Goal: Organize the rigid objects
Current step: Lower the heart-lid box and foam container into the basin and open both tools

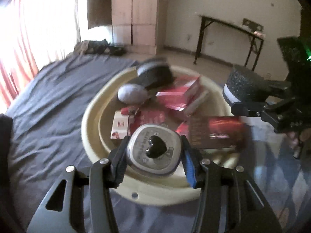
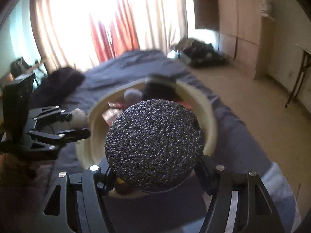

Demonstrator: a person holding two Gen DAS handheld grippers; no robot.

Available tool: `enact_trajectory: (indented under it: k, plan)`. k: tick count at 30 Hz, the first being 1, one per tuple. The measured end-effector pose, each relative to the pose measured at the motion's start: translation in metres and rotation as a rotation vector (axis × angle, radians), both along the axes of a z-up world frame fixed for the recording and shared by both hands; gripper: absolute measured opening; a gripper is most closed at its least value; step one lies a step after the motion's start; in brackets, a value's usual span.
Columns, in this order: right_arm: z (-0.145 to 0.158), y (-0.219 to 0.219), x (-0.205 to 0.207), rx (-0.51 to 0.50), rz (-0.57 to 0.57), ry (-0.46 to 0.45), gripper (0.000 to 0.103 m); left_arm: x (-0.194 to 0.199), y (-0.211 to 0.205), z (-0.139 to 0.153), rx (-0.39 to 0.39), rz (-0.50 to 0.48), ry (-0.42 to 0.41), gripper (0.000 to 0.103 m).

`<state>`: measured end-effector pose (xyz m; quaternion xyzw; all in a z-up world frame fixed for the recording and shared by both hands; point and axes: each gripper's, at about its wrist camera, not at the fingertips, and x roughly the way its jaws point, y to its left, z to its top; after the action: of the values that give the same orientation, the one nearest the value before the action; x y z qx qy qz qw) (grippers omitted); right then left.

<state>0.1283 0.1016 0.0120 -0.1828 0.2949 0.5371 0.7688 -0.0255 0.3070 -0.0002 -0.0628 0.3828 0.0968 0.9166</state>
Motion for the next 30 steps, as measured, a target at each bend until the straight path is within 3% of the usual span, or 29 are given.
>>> enact_trajectory:
  k: [2, 7, 12, 14, 15, 17, 21, 24, 28, 30]
  plan:
    - [-0.007, 0.011, 0.009, -0.025, -0.014, -0.012, 0.066, 0.011, 0.005, -0.012, -0.036, -0.009, 0.010, 0.051]
    - [-0.027, 0.023, 0.030, -0.042, -0.044, 0.014, 0.066, 0.032, 0.006, -0.025, -0.018, -0.007, 0.032, 0.051]
    - [-0.028, 0.047, 0.018, -0.043, -0.041, -0.022, 0.069, 0.037, 0.005, -0.033, -0.004, -0.015, 0.024, 0.053]
    - [-0.027, 0.048, 0.019, -0.024, -0.040, -0.003, 0.074, 0.037, 0.009, -0.032, -0.003, 0.013, 0.004, 0.076]
    - [-0.027, 0.046, 0.019, -0.007, -0.040, 0.012, 0.084, 0.036, 0.010, -0.031, -0.013, 0.023, -0.007, 0.093]
    - [-0.023, 0.034, 0.019, 0.013, -0.043, 0.013, 0.099, 0.027, 0.012, -0.022, -0.023, 0.048, -0.050, 0.098]
    - [-0.001, -0.006, 0.008, 0.108, -0.032, -0.009, 0.103, 0.003, -0.001, 0.009, -0.034, 0.072, -0.113, 0.103]
    - [0.007, -0.041, -0.004, 0.103, -0.007, -0.040, 0.103, -0.019, -0.026, 0.026, -0.029, 0.090, -0.128, 0.103]
    - [-0.008, -0.070, -0.021, 0.040, 0.035, -0.071, 0.103, -0.040, -0.067, 0.015, -0.026, 0.157, -0.097, 0.103]
    - [-0.022, -0.075, -0.028, -0.007, 0.059, -0.097, 0.103, -0.045, -0.083, 0.001, -0.069, 0.195, -0.071, 0.103]
